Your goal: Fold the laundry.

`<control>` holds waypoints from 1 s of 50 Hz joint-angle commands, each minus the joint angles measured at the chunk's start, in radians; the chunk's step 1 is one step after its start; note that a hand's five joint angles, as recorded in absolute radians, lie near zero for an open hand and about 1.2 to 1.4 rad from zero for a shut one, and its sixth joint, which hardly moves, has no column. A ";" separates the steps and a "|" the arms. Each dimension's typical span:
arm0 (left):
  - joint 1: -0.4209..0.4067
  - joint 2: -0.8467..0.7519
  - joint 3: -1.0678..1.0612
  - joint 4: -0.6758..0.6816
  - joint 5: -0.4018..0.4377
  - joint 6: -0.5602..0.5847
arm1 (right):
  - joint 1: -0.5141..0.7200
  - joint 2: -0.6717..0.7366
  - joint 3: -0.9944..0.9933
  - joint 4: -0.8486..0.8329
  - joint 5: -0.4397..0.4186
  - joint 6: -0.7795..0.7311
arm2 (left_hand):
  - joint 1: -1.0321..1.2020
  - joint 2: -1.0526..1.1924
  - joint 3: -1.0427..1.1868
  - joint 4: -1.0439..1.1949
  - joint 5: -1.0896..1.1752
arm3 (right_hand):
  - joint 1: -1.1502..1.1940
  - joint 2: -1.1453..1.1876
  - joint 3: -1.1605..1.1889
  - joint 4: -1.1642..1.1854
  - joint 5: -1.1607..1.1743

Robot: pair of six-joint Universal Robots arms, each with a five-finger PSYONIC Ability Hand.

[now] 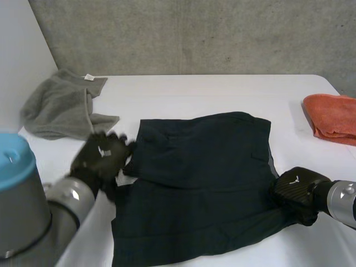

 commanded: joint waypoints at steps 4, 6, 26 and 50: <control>0.131 -0.291 0.256 0.148 0.232 -0.028 | 0.001 0.001 0.004 -0.097 0.000 0.098 | 0.204 0.182 0.180 0.186 0.195 | 0.424 0.219 0.214 0.206 0.233; 0.144 -0.375 0.327 0.145 0.262 -0.045 | 0.006 0.003 0.006 -0.110 0.000 0.112 | 0.257 0.235 0.233 0.239 0.248 | 0.424 0.219 0.214 0.206 0.233; 0.182 -0.777 0.734 0.150 0.355 -0.088 | 0.029 0.029 0.046 -0.208 0.002 0.175 | 0.419 0.397 0.395 0.401 0.410 | 0.424 0.219 0.214 0.206 0.233; 0.147 -0.903 0.885 0.154 0.342 -0.086 | 0.027 0.043 0.072 -0.240 0.000 0.175 | 0.724 0.702 0.700 0.706 0.715 | 0.424 0.219 0.214 0.206 0.233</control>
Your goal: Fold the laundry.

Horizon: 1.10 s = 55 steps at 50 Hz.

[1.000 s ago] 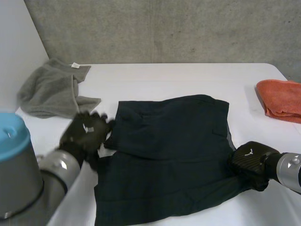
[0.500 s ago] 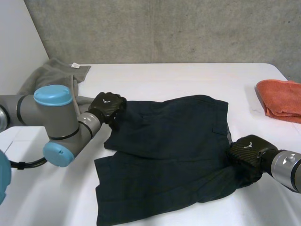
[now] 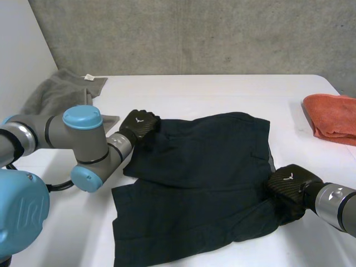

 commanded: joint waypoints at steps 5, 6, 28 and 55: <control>-0.003 -0.054 0.081 0.000 -0.037 0.004 | -0.002 0.009 0.009 -0.008 0.000 0.000 | 0.433 0.437 0.442 0.439 0.442 | 0.419 0.219 0.207 0.206 0.224; -0.003 -0.058 0.084 0.000 -0.039 0.006 | -0.002 0.008 0.009 -0.008 0.000 0.000 | 0.459 0.464 0.468 0.465 0.468 | 0.419 0.219 0.207 0.206 0.224; 0.018 -0.003 0.075 0.000 -0.077 0.038 | 0.003 0.008 0.014 -0.013 0.001 0.002 | 0.723 0.728 0.733 0.729 0.733 | 0.419 0.219 0.207 0.206 0.224; -0.015 0.348 -0.261 -0.023 -0.185 0.113 | 0.005 -0.003 0.008 -0.077 0.000 0.181 | -0.304 -0.299 -0.295 -0.298 -0.295 | 0.419 0.219 0.207 0.206 0.224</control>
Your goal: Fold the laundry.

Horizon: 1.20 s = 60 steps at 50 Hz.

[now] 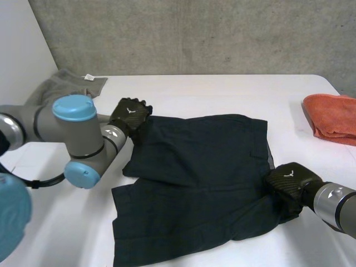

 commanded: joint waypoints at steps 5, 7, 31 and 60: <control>-0.018 0.491 -0.440 -0.064 -0.067 -0.096 | 0.001 -0.003 -0.016 -0.035 0.000 0.187 | -0.006 0.017 0.013 0.022 0.031 | 0.419 0.219 0.204 0.206 0.217; -0.029 0.554 -0.500 -0.088 -0.067 -0.128 | 0.003 -0.003 -0.018 -0.046 0.000 0.233 | 0.017 0.041 0.036 0.046 0.054 | 0.419 0.219 0.204 0.206 0.217; -0.198 0.814 -0.990 -0.262 -0.076 -0.305 | 0.032 0.000 -0.007 -0.109 0.009 0.313 | 0.235 0.258 0.253 0.263 0.272 | 0.419 0.219 0.204 0.206 0.217; -0.321 0.728 -1.002 -0.167 -0.245 -0.299 | 0.023 -0.004 0.000 -0.115 0.010 0.318 | 0.258 0.281 0.277 0.286 0.295 | 0.419 0.219 0.204 0.206 0.217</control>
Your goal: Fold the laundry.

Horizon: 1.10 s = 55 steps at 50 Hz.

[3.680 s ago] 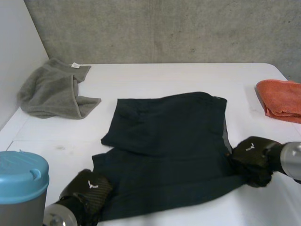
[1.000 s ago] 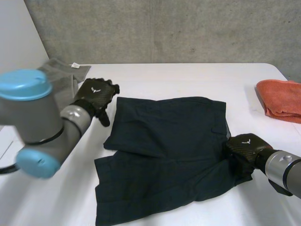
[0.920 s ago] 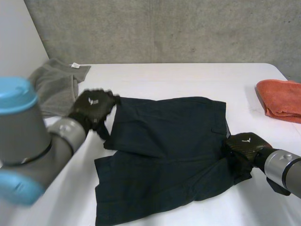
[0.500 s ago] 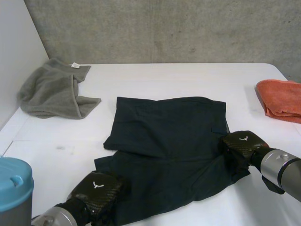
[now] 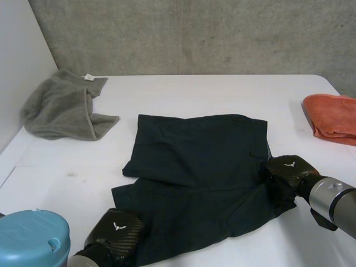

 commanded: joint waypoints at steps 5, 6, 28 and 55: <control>-0.027 0.003 -0.013 0.006 -0.003 0.008 | -0.003 -0.001 0.001 -0.009 0.001 0.000 | 0.091 0.093 0.088 0.087 0.087 | 0.418 0.219 0.203 0.205 0.217; -0.027 0.003 -0.016 0.011 -0.007 0.008 | -0.003 -0.001 0.001 -0.009 0.001 0.000 | 0.091 0.093 0.088 0.087 0.087 | 0.418 0.219 0.203 0.205 0.217; -0.019 0.052 0.030 0.039 -0.033 0.127 | 0.004 -0.177 0.005 0.166 -0.006 -0.194 | 0.831 0.832 0.828 0.827 0.827 | 0.418 0.219 0.203 0.205 0.217; 0.080 -0.316 0.545 0.291 -0.028 0.368 | 0.112 0.068 -0.300 0.119 0.178 -0.342 | 0.831 0.832 0.828 0.827 0.827 | 0.418 0.219 0.203 0.205 0.217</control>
